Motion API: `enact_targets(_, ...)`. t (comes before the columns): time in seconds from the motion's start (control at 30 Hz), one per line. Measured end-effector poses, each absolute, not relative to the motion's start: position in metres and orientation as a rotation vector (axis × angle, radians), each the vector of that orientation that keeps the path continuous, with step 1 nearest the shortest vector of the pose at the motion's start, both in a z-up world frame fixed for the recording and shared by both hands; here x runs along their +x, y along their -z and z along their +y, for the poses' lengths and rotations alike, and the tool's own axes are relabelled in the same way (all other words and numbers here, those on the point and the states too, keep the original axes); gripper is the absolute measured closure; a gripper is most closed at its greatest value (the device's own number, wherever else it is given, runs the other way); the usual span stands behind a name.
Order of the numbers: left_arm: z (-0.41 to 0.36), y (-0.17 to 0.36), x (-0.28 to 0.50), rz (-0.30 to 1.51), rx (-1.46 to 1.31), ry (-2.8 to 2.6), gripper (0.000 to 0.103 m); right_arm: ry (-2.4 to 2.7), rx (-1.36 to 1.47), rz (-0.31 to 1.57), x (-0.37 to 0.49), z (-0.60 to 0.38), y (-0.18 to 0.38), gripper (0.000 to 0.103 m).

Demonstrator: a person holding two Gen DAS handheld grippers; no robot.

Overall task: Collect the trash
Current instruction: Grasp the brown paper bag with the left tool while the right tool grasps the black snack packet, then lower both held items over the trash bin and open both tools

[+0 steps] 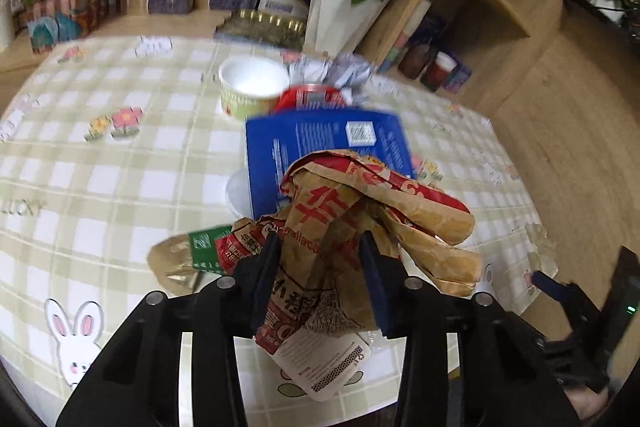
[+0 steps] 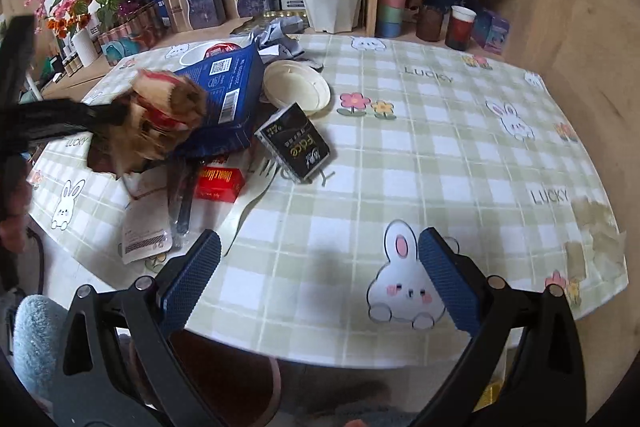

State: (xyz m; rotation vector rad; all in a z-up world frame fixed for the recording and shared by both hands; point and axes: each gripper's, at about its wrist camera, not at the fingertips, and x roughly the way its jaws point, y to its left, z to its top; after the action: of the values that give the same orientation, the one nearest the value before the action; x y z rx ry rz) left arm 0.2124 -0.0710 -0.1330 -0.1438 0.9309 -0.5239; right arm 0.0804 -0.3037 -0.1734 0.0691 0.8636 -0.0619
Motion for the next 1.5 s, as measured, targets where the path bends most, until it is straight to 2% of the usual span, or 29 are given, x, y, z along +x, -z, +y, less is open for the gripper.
enact_targets(0.3,-0.037,0.093,0.195,0.821,-0.214,0.47,0.064,-0.065,-0.146,0.824,0.136,-0.288,0.189,0.006)
enact_targets(0.53,-0.015,0.095,0.182,0.829,-0.238,0.436,0.064,-0.271,-0.329,0.828,0.184,-0.274,0.196,0.007)
enact_targets(0.63,-0.006,0.098,0.176,0.837,-0.249,0.421,0.064,-0.301,-0.361,0.854,0.199,-0.275,0.198,0.018)
enact_targets(0.73,-0.002,0.099,0.17,0.836,-0.24,0.402,0.064,-0.299,-0.327,0.897,0.212,-0.28,0.206,0.02)
enact_targets(0.8,0.0,0.099,0.167,0.835,-0.235,0.393,0.064,-0.306,-0.27,0.936,0.217,-0.284,0.216,0.027)
enact_targets(0.9,0.003,0.1,0.161,0.837,-0.236,0.381,0.064,-0.293,-0.171,0.974,0.218,-0.291,0.225,0.054)
enact_targets(1.0,0.005,0.1,0.154,0.834,-0.23,0.371,0.064,-0.278,-0.044,0.955,0.208,-0.3,0.222,0.065)
enact_targets(1.17,0.006,0.096,0.137,0.824,-0.226,0.366,0.064,-0.238,0.17,0.869,0.169,-0.312,0.206,0.071)
enact_targets(1.33,0.005,0.092,0.113,0.809,-0.219,0.373,0.064,-0.226,0.242,0.811,0.125,-0.303,0.192,0.077)
enact_targets(1.5,0.005,0.094,0.082,0.806,-0.208,0.389,0.064,-0.265,0.3,0.764,0.076,-0.282,0.177,0.077)
